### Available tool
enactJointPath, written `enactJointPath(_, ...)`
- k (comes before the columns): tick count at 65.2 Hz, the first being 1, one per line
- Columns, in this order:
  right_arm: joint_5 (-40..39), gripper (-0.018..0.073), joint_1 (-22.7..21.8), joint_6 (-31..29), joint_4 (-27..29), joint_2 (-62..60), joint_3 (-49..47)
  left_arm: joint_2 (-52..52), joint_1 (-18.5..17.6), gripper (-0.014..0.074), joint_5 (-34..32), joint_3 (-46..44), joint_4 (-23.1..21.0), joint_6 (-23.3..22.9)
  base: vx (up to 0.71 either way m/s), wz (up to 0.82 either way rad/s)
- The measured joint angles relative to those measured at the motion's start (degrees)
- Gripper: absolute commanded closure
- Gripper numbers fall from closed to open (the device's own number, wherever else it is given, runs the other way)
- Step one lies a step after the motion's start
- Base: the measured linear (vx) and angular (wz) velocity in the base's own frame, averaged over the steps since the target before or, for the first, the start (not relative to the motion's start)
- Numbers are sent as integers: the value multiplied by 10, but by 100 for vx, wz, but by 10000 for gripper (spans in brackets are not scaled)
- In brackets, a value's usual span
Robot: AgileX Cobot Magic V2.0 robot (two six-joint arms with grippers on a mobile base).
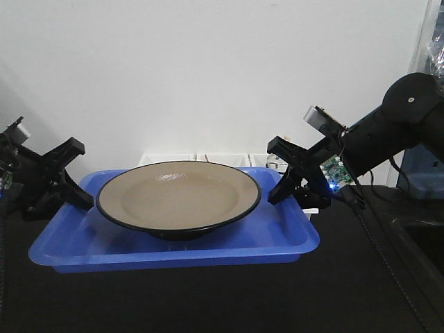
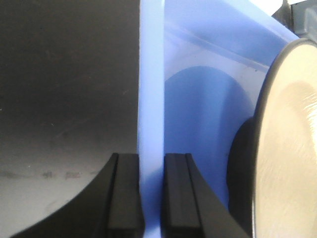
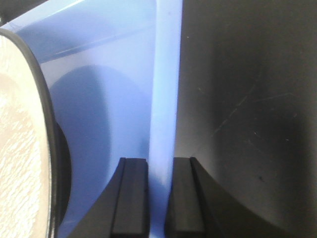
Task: Place disk in tray to left cabinet
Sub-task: 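Lift the blue tray with both grippers toward the robot, then hold the tray level with both grippers while the base drives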
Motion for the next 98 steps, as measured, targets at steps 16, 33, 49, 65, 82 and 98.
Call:
enactJointPath(16, 0, 564, 0, 0, 0, 0, 0, 0, 0, 596, -1, 0, 0, 0, -7, 0)
enactJointPath(33, 0, 564, 0, 0, 0, 0, 0, 0, 0, 596, -1, 0, 0, 0, -15, 1)
enactJointPath(49, 0, 564, 0, 0, 0, 0, 0, 0, 0, 596, -1, 0, 0, 0, -20, 11)
enactJointPath(65, 0, 564, 0, 0, 0, 0, 0, 0, 0, 596, -1, 0, 0, 0, -22, 27)
enactJointPath(82, 1, 564, 0, 0, 0, 0, 0, 0, 0, 596, 0, 0, -1, 0, -18, 46)
enactJointPath(98, 1, 564, 0, 0, 0, 0, 0, 0, 0, 596, -1, 0, -1, 0, -14, 61)
